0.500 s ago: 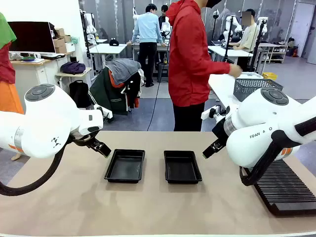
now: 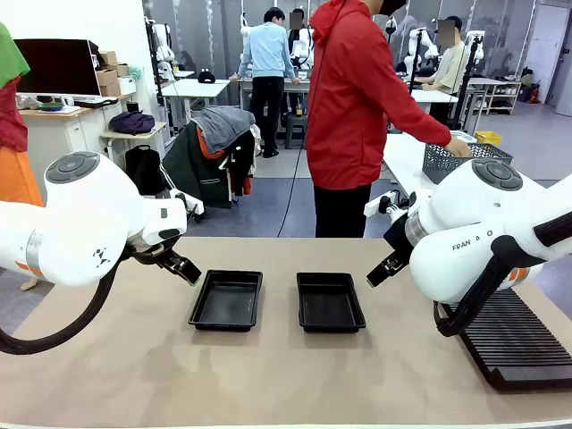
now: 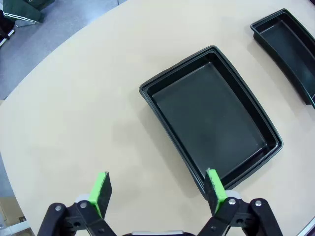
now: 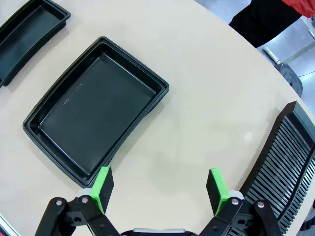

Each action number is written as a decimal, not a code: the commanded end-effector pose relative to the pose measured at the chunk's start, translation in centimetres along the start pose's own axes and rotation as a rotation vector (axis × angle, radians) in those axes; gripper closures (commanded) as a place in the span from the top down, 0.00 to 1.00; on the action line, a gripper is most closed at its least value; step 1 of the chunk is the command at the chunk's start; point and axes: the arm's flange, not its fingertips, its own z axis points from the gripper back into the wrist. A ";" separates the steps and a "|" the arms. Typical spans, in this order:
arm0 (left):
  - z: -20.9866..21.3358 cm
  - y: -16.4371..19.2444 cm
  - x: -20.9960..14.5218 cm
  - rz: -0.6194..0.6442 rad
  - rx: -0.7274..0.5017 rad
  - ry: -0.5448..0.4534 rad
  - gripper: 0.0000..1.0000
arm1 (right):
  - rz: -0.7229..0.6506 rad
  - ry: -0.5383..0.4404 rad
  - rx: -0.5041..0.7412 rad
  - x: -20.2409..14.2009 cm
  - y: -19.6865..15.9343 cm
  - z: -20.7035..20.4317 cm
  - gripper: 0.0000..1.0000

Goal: Inspect and transfer BCBs to ESD trays.
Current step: Pick up the Blank PCB from the PCB Rack and place it in the left ESD tray.

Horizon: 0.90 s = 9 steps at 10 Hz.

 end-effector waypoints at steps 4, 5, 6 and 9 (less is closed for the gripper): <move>0.0 0.0 0.0 0.000 0.000 0.000 1.00 | -0.001 0.000 0.000 0.0 0.0 0.0 1.00; 0.0 0.0 0.0 0.000 0.000 0.000 1.00 | -0.001 0.000 0.000 0.0 0.0 0.0 1.00; 0.0 0.0 0.0 0.000 0.000 0.000 1.00 | -0.001 0.000 0.000 0.0 0.0 0.0 1.00; 1.5 0.5 0.3 0.023 -0.015 -0.009 1.00 | -0.070 -0.016 0.059 0.1 -0.6 2.9 1.00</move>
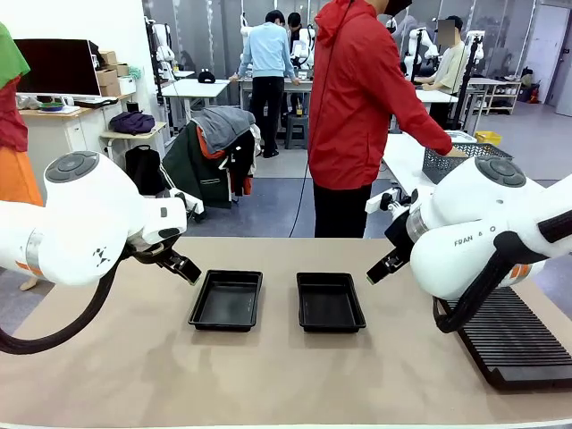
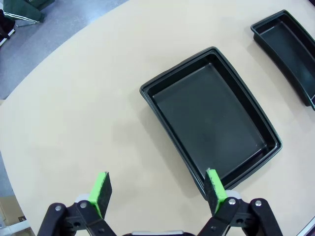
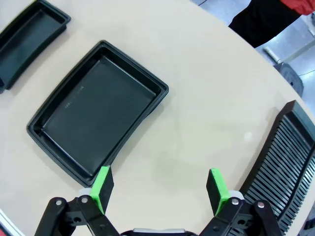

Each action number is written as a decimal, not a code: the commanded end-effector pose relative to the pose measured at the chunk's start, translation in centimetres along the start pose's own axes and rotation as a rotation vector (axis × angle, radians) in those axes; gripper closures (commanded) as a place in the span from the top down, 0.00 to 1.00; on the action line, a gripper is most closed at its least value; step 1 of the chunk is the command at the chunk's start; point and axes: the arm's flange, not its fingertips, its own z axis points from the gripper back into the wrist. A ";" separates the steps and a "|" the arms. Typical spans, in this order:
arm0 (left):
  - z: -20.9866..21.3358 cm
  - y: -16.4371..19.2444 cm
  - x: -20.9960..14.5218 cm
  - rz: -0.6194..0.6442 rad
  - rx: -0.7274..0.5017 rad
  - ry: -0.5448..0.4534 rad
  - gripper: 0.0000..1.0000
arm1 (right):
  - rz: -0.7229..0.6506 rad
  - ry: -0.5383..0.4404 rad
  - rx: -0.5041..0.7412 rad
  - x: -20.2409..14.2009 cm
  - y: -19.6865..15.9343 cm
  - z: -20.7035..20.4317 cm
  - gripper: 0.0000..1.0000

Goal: Inspect and transfer BCBs to ESD trays.
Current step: Pick up the Blank PCB from the PCB Rack and place it in the left ESD tray.

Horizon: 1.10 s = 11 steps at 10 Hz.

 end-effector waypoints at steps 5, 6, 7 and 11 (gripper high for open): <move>11.2 2.7 2.8 0.122 -0.164 0.050 1.00 | -0.185 0.022 0.160 2.6 -4.2 11.4 1.00; 12.8 3.5 3.0 0.167 -0.202 0.055 1.00 | -0.228 0.027 0.215 2.8 -5.3 12.9 1.00; 14.0 4.1 3.0 0.194 -0.228 0.057 1.00 | -0.268 0.029 0.250 2.9 -6.4 14.2 1.00; 19.7 6.6 2.7 0.284 -0.329 0.058 1.00 | -0.418 0.106 0.341 2.2 -10.3 18.5 1.00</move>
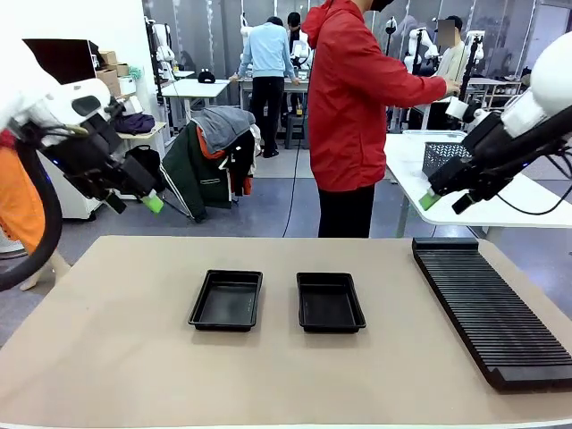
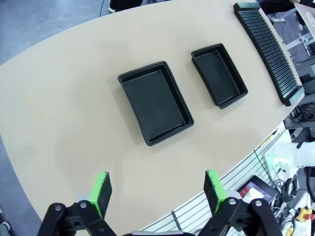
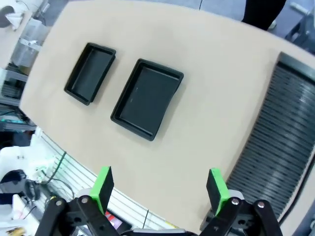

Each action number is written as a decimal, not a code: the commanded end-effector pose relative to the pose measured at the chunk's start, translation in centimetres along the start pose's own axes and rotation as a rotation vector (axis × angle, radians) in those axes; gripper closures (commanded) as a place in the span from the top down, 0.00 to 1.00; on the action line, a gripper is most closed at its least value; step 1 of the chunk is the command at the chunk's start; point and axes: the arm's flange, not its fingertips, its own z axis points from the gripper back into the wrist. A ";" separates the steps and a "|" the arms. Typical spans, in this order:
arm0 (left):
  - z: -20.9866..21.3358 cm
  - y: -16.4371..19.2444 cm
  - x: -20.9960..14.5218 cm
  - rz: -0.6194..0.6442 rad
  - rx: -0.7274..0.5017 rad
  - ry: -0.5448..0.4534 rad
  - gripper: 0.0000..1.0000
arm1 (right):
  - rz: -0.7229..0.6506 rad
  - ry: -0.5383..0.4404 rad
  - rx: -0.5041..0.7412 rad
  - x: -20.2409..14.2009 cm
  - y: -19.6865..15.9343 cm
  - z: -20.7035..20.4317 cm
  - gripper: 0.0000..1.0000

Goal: Inspect and transfer BCBs to ESD trays.
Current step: Pick up the Blank PCB from the PCB Rack and place it in the left ESD tray.

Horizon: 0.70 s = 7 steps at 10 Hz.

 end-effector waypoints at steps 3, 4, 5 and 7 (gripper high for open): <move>4.2 0.5 -0.4 0.048 -0.060 0.048 1.00 | -0.116 0.016 0.063 -0.2 -2.6 4.3 1.00; 5.3 0.2 -0.6 0.051 -0.057 0.068 1.00 | -0.129 0.028 0.055 -0.3 -3.0 5.4 1.00; 6.1 0.0 -0.8 0.061 -0.053 0.087 1.00 | -0.153 0.036 0.040 -0.4 -3.4 6.4 1.00; 7.9 -0.3 -1.2 0.090 -0.026 0.119 1.00 | -0.184 0.024 0.015 -1.0 -4.0 8.8 1.00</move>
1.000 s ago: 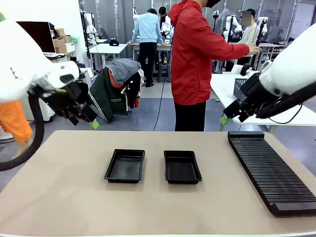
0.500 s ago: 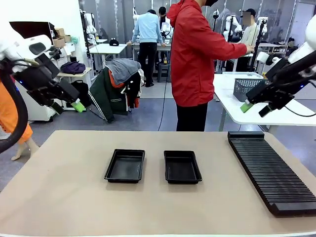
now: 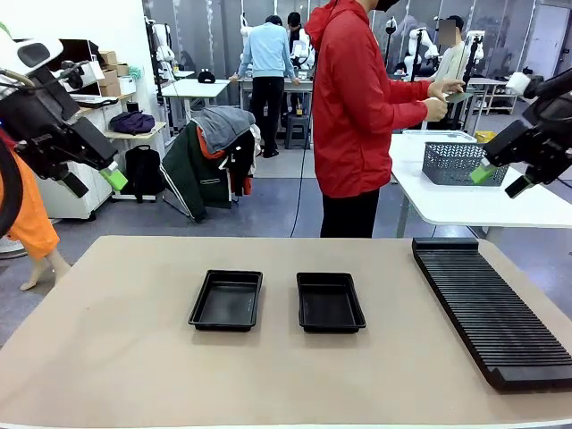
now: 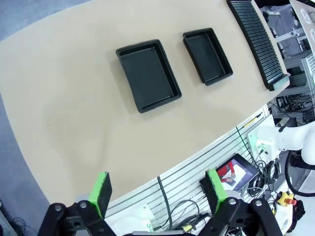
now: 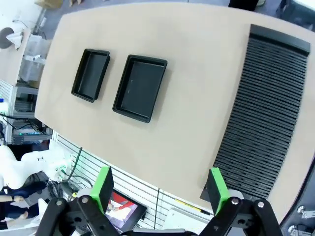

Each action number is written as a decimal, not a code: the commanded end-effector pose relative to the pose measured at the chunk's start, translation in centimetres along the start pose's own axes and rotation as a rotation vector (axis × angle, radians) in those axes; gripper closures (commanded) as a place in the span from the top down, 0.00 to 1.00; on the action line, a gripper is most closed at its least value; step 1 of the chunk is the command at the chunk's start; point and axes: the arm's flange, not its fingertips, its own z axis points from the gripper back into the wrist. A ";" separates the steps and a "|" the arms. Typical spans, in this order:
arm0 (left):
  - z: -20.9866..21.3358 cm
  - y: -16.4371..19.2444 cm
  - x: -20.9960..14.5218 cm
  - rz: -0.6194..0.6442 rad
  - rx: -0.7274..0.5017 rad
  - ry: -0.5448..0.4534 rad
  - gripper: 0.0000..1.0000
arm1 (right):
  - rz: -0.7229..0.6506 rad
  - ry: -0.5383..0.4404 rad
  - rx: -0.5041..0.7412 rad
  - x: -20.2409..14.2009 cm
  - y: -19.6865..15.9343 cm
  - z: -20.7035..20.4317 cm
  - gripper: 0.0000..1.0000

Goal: Inspect and transfer BCBs to ESD trays.
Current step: Pick up the Blank PCB from the PCB Rack and place it in the left ESD tray.

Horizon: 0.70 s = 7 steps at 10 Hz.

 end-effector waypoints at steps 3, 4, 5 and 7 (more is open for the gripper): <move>3.0 -1.3 -0.9 0.038 0.048 -0.003 1.00 | -0.073 -0.095 -0.021 -1.5 -0.6 5.0 1.00; 3.4 -1.5 -1.0 0.046 0.053 0.002 1.00 | -0.100 -0.111 -0.016 -1.7 -0.9 5.9 1.00; 3.8 -1.6 -1.0 0.066 0.062 -0.001 1.00 | -0.136 -0.130 -0.002 -1.8 -1.4 6.6 1.00; 4.7 -1.7 -0.9 0.078 0.069 -0.012 1.00 | -0.183 -0.165 0.017 -2.0 -1.9 8.1 1.00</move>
